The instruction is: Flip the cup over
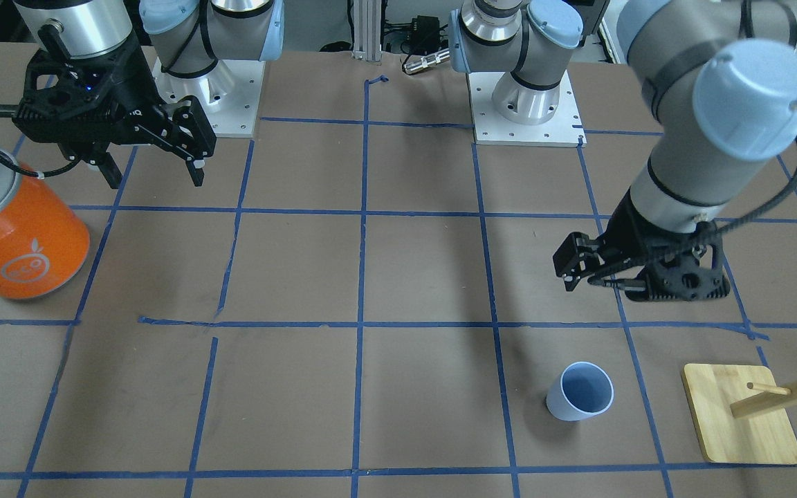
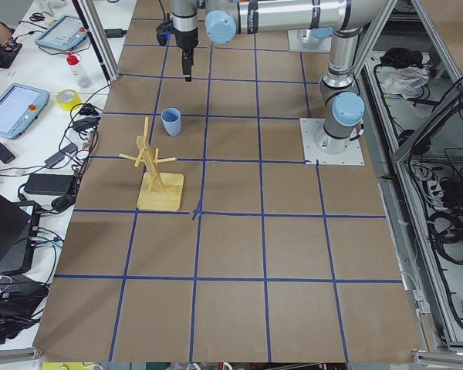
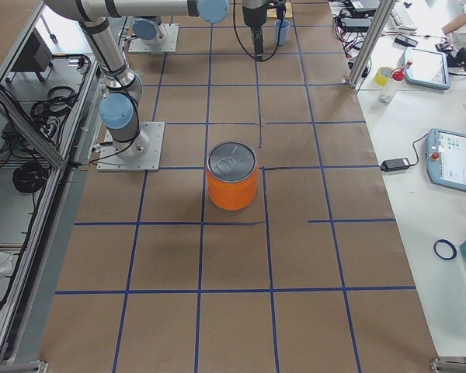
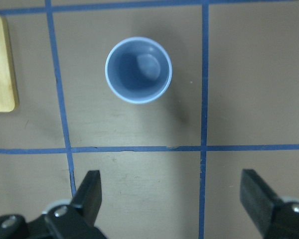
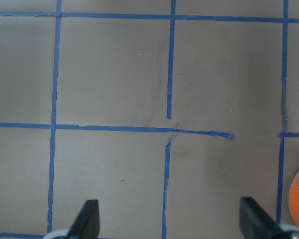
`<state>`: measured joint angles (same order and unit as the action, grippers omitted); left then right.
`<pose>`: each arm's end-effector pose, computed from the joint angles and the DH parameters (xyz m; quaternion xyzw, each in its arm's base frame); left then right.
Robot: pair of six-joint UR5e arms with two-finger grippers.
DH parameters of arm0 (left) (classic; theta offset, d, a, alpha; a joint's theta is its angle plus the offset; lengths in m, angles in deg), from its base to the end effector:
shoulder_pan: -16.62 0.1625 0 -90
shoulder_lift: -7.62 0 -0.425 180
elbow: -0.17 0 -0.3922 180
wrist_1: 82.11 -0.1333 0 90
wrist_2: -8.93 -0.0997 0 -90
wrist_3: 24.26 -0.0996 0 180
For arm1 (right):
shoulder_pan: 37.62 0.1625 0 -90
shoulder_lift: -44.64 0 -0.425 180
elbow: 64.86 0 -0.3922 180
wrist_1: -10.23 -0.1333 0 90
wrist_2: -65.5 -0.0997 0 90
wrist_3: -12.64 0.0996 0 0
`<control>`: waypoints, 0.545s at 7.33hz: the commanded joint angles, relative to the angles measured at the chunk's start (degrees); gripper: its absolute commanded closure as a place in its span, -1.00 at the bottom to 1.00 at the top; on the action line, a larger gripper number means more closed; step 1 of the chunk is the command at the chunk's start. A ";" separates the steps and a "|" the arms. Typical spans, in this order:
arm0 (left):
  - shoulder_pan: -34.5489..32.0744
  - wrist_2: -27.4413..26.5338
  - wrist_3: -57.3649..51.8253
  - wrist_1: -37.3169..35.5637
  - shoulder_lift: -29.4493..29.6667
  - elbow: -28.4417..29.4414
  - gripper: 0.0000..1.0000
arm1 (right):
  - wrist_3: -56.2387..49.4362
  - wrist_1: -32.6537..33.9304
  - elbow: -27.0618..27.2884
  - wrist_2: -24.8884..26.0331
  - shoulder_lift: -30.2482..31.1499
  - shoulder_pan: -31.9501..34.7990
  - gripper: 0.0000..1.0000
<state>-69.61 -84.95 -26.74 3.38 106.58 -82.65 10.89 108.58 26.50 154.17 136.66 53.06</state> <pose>-0.0893 -0.5696 0.4756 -0.0121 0.9991 -0.0219 0.0351 0.1414 -0.4896 0.5090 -0.0220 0.9966 -0.0786 0.0108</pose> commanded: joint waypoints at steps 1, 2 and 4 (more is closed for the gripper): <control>-0.26 1.68 1.34 1.08 -6.39 -4.43 -1.00 | 0.00 0.00 0.05 0.01 0.00 -0.06 -1.00; -0.26 3.25 1.52 1.34 -8.15 -5.67 -1.00 | 0.00 0.00 0.05 0.01 0.00 0.02 -1.00; -0.26 3.26 1.52 3.97 -10.71 -7.70 -1.00 | 0.00 -0.09 0.14 0.01 0.00 0.02 -1.00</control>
<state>-69.90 -81.87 -25.27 5.85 97.57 -88.98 10.88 108.52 26.61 154.18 136.66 53.06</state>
